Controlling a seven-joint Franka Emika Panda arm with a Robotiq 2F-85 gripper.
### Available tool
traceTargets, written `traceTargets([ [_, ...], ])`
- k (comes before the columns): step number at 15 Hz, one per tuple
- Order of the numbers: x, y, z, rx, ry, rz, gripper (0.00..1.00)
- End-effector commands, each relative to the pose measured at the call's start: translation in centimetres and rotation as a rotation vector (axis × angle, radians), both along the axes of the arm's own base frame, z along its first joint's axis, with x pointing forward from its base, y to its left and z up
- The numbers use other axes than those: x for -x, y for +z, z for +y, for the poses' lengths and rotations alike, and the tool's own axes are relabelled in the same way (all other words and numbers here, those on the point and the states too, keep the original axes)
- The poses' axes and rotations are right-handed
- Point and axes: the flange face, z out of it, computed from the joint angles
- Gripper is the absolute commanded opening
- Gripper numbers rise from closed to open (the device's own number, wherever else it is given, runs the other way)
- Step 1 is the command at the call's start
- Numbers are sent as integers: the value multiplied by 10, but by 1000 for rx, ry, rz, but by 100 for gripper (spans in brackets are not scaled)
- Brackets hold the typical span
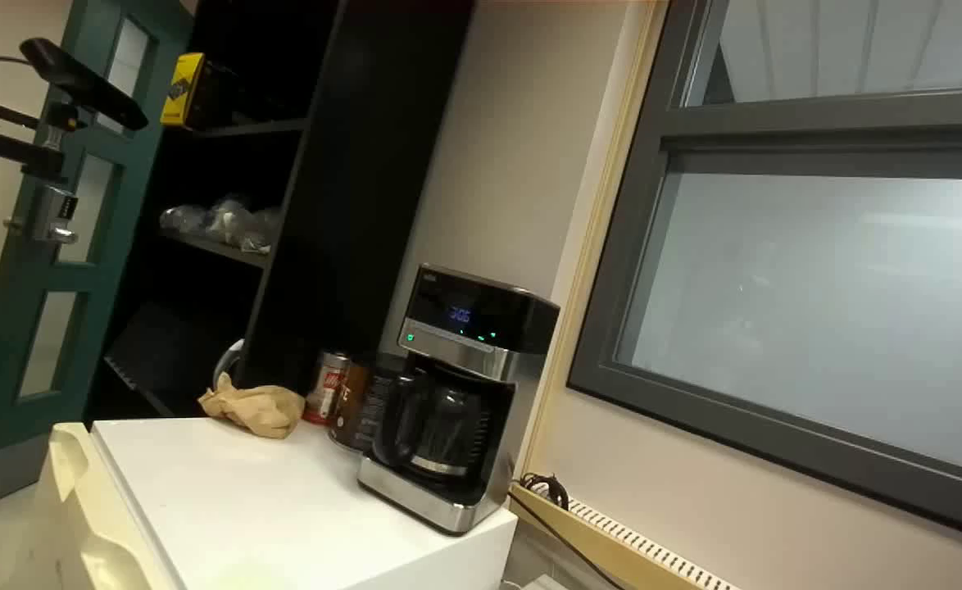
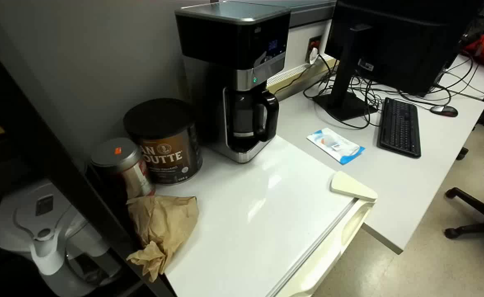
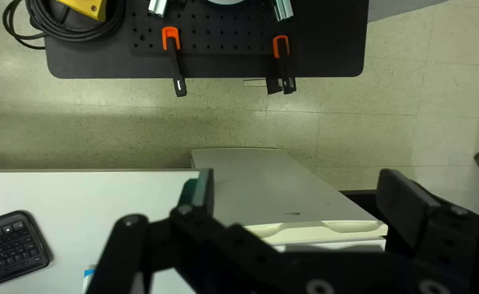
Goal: Press the button on the coffee machine
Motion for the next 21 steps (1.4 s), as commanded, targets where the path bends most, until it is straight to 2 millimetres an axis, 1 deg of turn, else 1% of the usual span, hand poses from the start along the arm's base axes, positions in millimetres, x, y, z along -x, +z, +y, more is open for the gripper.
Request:
traceTargets([
  [1,0,1,0,0,0,1,100],
  [7,0,1,0,0,0,1,100],
  [9,-11,1,-3,13,0,-17,100],
  [11,-27,-1,-7,23,1,-25,100],
  [14,-62,-13,-12,43,1,-57,100],
  [18,-110,-38,-14,74,28,-99,100],
  [21,-147,-59,-11,121,47,-127,100],
])
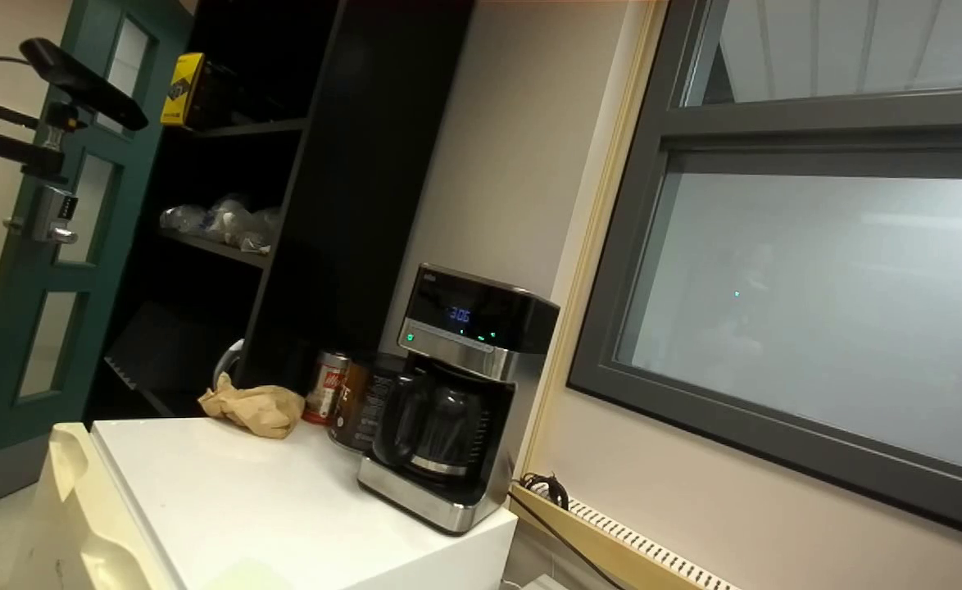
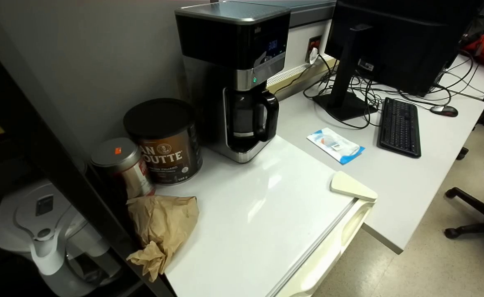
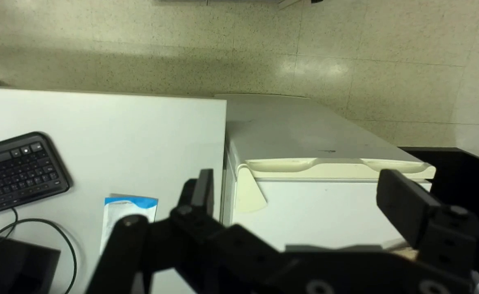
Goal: Press the button on the coffee machine
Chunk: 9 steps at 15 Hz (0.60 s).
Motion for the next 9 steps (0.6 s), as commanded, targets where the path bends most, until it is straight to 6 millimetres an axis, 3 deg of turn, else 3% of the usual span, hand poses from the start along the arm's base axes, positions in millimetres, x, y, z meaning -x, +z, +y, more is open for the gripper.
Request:
traceTargets([
  [1,-52,-19,4,69,41,-15,82],
  [9,-149,-71,36,305,164,-71,22],
])
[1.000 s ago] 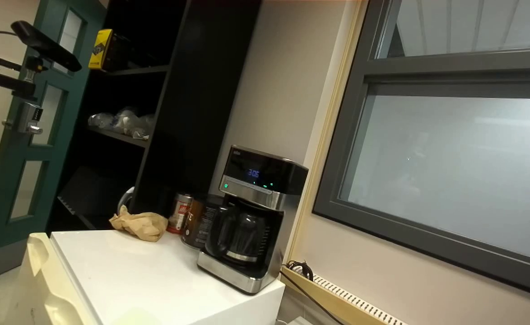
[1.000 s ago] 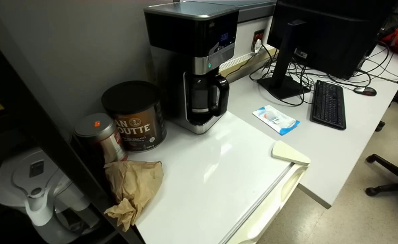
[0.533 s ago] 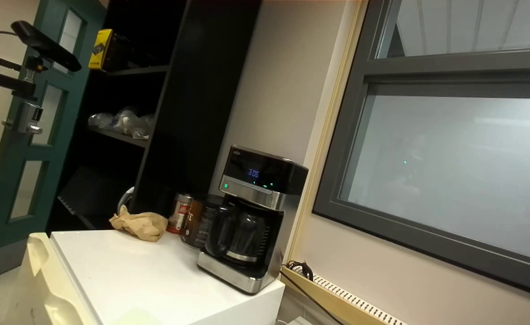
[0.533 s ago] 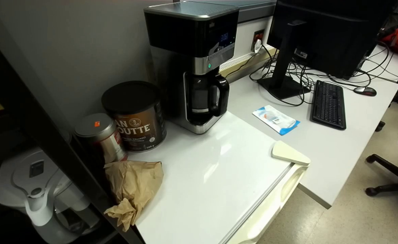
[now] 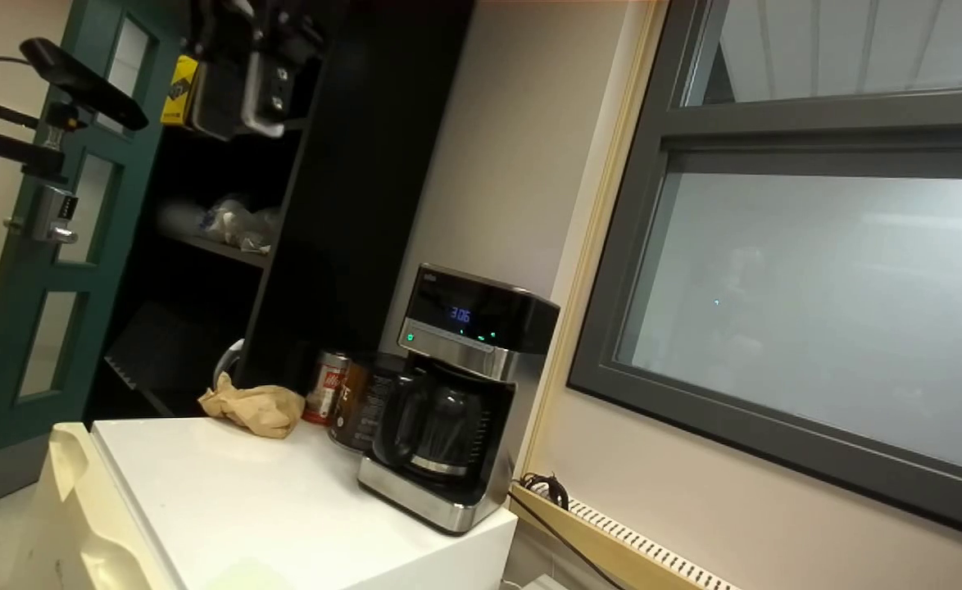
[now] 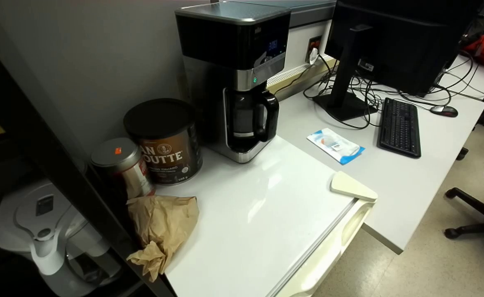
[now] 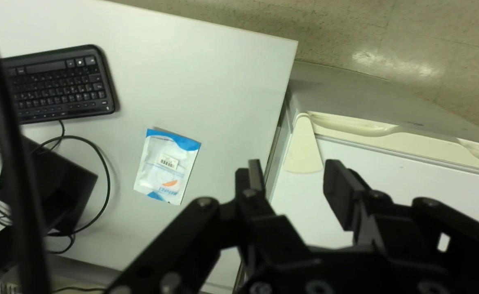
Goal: Press the button on the coffee machine
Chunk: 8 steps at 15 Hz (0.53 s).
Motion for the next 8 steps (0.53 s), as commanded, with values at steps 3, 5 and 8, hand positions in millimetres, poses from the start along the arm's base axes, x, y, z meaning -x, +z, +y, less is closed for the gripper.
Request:
traceTargets([
  [3,-62,-21,25,121,90,-45,0],
  [5,-79,-28,35,139,125,-79,0],
  [8,-105,-42,53,175,173,-125,0],
])
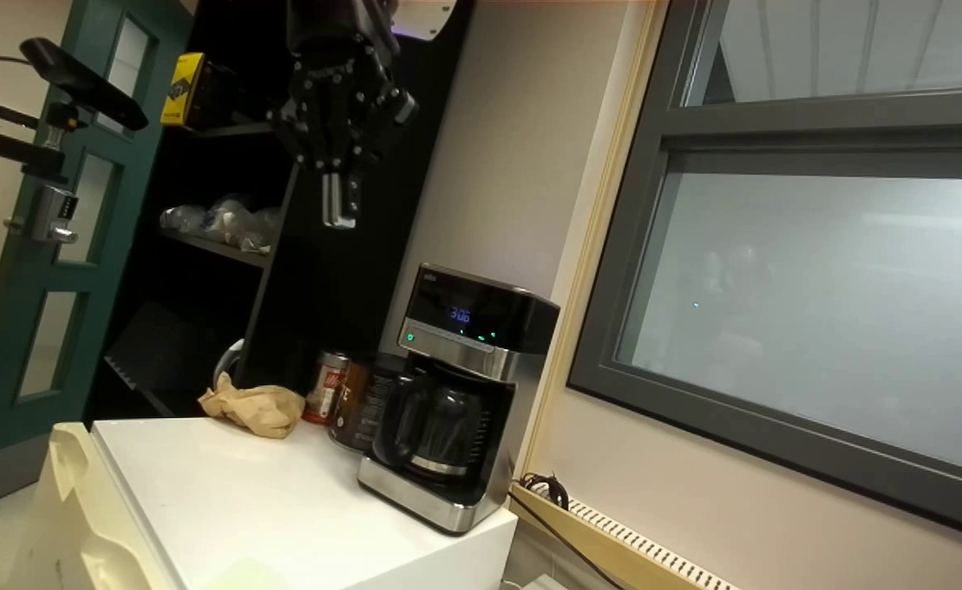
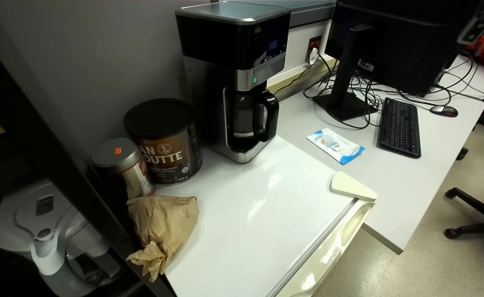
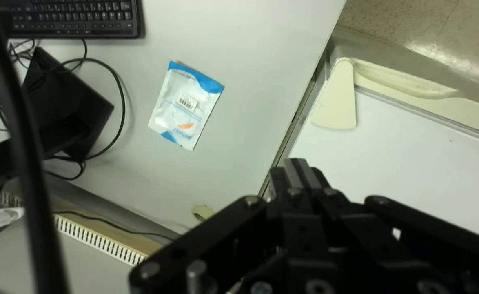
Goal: Press the button on the coffee machine
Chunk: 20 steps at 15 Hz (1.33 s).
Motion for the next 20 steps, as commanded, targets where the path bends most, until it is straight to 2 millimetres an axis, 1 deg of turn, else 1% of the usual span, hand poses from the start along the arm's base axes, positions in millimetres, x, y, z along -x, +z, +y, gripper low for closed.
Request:
traceTargets([
  [1,-37,-14,20,53,47,-53,0],
  [6,-75,-42,50,114,118,-104,0],
  [12,-111,-66,89,109,239,-209,0],
  [16,-128,-85,108,95,321,-249,0],
  [20,-143,-106,117,108,408,-277,0],
])
